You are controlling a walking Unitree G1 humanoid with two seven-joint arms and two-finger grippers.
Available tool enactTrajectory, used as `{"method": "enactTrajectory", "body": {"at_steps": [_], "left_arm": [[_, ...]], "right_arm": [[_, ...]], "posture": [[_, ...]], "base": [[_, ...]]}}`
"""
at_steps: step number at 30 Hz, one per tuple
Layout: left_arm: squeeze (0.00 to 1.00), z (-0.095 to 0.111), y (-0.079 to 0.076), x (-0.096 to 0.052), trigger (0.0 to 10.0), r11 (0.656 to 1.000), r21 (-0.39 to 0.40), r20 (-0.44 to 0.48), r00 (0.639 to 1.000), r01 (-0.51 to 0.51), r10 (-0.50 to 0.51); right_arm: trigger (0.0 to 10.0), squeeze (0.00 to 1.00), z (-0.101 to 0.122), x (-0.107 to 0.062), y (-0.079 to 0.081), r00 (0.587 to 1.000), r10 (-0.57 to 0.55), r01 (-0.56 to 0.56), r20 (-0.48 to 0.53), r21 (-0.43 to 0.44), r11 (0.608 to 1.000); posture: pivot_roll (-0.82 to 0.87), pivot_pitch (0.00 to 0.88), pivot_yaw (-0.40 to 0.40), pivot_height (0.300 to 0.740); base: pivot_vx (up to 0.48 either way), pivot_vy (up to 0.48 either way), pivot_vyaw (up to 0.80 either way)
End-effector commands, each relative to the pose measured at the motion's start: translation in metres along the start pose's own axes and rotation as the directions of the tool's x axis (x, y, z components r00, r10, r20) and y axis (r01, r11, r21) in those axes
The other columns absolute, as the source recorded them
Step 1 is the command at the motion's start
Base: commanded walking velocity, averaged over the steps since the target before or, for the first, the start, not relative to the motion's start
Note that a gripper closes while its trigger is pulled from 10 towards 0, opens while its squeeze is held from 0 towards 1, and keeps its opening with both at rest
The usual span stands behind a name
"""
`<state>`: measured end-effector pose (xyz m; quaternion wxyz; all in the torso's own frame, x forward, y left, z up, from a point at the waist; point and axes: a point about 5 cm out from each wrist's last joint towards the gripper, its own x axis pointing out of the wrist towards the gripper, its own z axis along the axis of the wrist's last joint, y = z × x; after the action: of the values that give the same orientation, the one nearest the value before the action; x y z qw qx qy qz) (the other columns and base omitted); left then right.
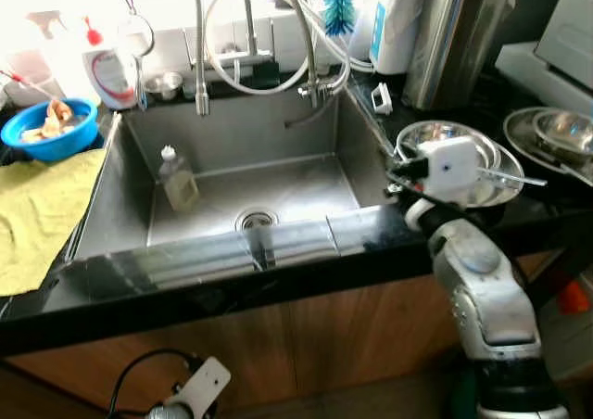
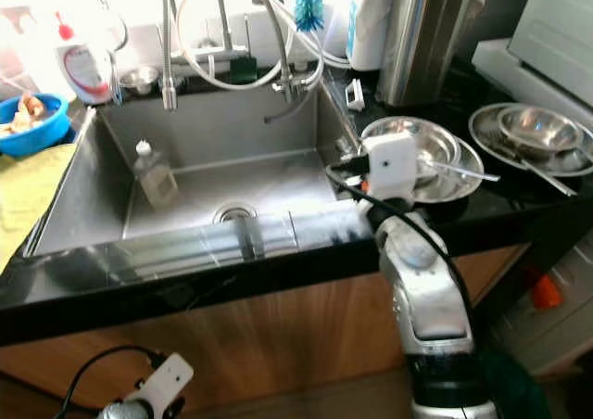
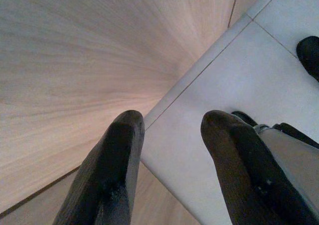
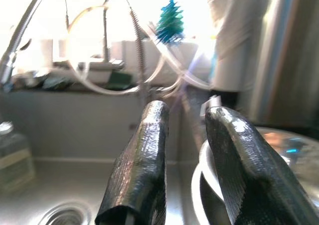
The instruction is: Kitchen organization
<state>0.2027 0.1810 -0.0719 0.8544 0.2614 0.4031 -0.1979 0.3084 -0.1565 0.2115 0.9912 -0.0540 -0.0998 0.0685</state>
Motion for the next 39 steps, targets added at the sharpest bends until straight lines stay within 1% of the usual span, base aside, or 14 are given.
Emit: {"method": "enactTrajectory", "body": {"at_steps": [1,4,6,10,11,15,16,17,18,27,28,34,37,39], "left_arm": [[0.00,-0.007,0.001,-0.002,10.0,1.000,-0.001,-0.022,1.000,0.001,-0.001],[0.00,-0.007,0.001,-0.002,10.0,1.000,-0.001,-0.022,1.000,0.001,-0.001],[0.00,-0.006,0.003,-0.002,10.0,1.000,-0.001,-0.020,1.000,-0.002,0.002],[0.00,-0.005,0.004,-0.001,10.0,1.000,-0.003,-0.019,1.000,-0.005,0.005],[0.00,-0.004,0.004,-0.001,10.0,1.000,-0.004,-0.018,1.000,-0.007,0.007],[0.00,-0.003,0.005,-0.001,10.0,1.000,-0.007,-0.016,1.000,-0.008,0.008],[0.00,-0.003,0.005,-0.001,10.0,1.000,-0.006,-0.016,1.000,-0.008,0.008],[0.00,-0.003,0.005,-0.001,10.0,1.000,-0.007,-0.015,1.000,-0.007,0.007],[0.00,-0.002,0.005,-0.001,10.0,1.000,-0.007,-0.012,1.000,-0.006,0.006],[0.00,-0.002,0.005,-0.001,10.0,1.000,-0.007,-0.011,1.000,-0.006,0.006],[0.00,-0.002,0.004,-0.001,10.0,1.000,-0.008,-0.010,1.000,-0.004,0.004],[0.00,-0.003,0.004,-0.001,10.0,1.000,-0.012,-0.013,1.000,-0.007,0.007],[0.00,-0.004,0.004,-0.001,10.0,1.000,-0.012,-0.016,1.000,-0.008,0.008],[0.00,-0.004,0.004,-0.001,10.0,1.000,-0.012,-0.018,1.000,-0.008,0.008]], "right_arm": [[10.0,0.00,0.006,-0.005,-0.002,0.999,-0.031,0.031,0.016,0.003,1.000],[10.0,0.00,0.009,-0.011,-0.006,0.997,-0.073,0.073,0.029,0.007,0.997],[10.0,0.00,0.015,-0.019,-0.015,0.988,-0.146,0.147,0.054,-0.005,0.989],[10.0,0.00,0.016,-0.024,-0.021,0.981,-0.185,0.185,0.054,-0.001,0.983],[10.0,1.00,0.014,-0.030,-0.025,0.975,-0.218,0.218,0.044,0.001,0.976],[10.0,1.00,0.008,-0.042,-0.033,0.958,-0.288,0.288,0.013,-0.023,0.957],[10.0,0.87,0.005,-0.044,-0.034,0.953,-0.303,0.302,0.000,-0.024,0.953],[10.0,0.00,0.002,-0.046,-0.036,0.949,-0.314,0.313,-0.017,-0.026,0.949],[10.0,0.00,-0.003,-0.049,-0.038,0.944,-0.327,0.326,-0.041,-0.033,0.945],[10.0,0.00,-0.003,-0.049,-0.038,0.943,-0.330,0.328,-0.042,-0.035,0.944],[10.0,0.00,-0.006,-0.050,-0.043,0.928,-0.366,0.366,-0.064,-0.020,0.930],[10.0,0.00,-0.007,-0.053,-0.050,0.907,-0.414,0.415,-0.078,-0.005,0.910],[10.0,0.00,0.003,-0.058,-0.065,0.855,-0.518,0.518,-0.012,0.038,0.854],[10.0,0.00,0.006,-0.061,-0.070,0.831,-0.556,0.555,0.006,0.055,0.830]], "posture": [[-0.14,0.000,0.075,0.740],[-0.14,0.000,0.077,0.740],[-0.15,0.000,0.078,0.740],[-0.15,0.000,0.079,0.740],[-0.15,0.000,0.079,0.740],[-0.15,0.000,0.080,0.740],[-0.15,0.000,0.081,0.740],[-0.15,0.000,0.081,0.740],[-0.15,0.000,0.080,0.740],[-0.15,0.000,0.080,0.740],[-0.15,0.000,0.078,0.740],[-0.14,0.000,0.077,0.740],[-0.14,0.000,0.078,0.740],[-0.14,0.000,0.078,0.740]], "base": [[0.000,0.000,0.00],[0.000,0.000,0.00],[0.000,0.000,0.00],[0.000,0.000,0.00],[0.000,0.000,0.00],[0.000,0.000,0.00],[0.000,0.000,0.00],[0.000,0.000,0.00],[0.000,0.000,0.00],[0.000,0.000,0.00],[0.000,0.000,0.00],[0.000,0.000,0.00],[0.000,0.000,0.00],[0.000,0.000,0.00]]}}
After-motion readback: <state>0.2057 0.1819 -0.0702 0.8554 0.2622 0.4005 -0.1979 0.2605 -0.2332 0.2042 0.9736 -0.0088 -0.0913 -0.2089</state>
